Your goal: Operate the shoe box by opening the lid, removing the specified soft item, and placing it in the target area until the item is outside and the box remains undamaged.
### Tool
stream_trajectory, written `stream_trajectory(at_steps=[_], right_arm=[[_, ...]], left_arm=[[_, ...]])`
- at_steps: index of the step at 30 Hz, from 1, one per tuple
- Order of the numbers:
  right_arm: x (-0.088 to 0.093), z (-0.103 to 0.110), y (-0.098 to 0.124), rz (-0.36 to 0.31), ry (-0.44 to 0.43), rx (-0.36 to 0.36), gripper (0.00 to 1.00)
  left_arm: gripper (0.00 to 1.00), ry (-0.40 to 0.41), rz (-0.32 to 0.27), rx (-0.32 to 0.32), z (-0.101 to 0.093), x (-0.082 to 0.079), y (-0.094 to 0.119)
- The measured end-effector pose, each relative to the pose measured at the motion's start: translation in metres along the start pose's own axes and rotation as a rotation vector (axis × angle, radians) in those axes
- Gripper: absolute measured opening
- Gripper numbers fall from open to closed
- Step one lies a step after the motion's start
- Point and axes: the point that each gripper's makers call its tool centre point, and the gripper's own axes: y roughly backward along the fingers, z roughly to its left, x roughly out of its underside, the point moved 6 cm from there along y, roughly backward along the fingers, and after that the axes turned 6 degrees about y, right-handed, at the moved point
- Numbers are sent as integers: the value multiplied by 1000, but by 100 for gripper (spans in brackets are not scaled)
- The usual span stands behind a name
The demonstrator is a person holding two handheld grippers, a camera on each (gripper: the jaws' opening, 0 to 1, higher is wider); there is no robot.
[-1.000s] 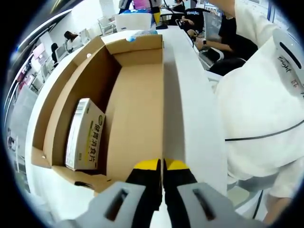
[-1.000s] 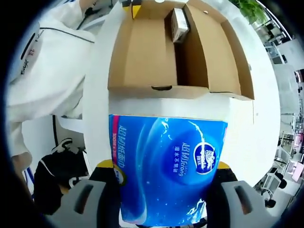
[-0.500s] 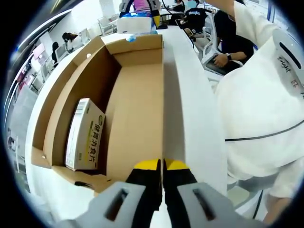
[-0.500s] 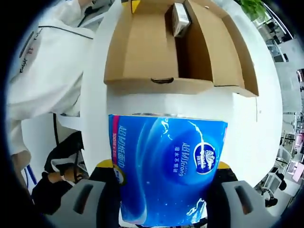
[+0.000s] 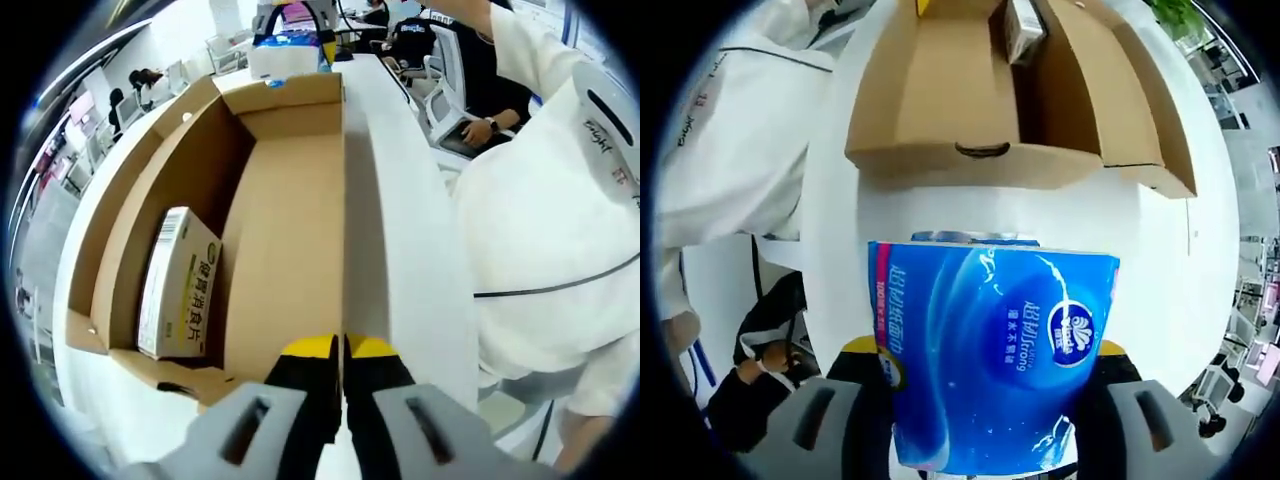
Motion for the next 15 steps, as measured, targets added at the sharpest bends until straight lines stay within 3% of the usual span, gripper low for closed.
stream_trajectory(at_steps=[15], right_arm=[[2,1,-3,13,21,-5,75]], left_arm=[[1,-2,-2,-2,-2,-1,0]])
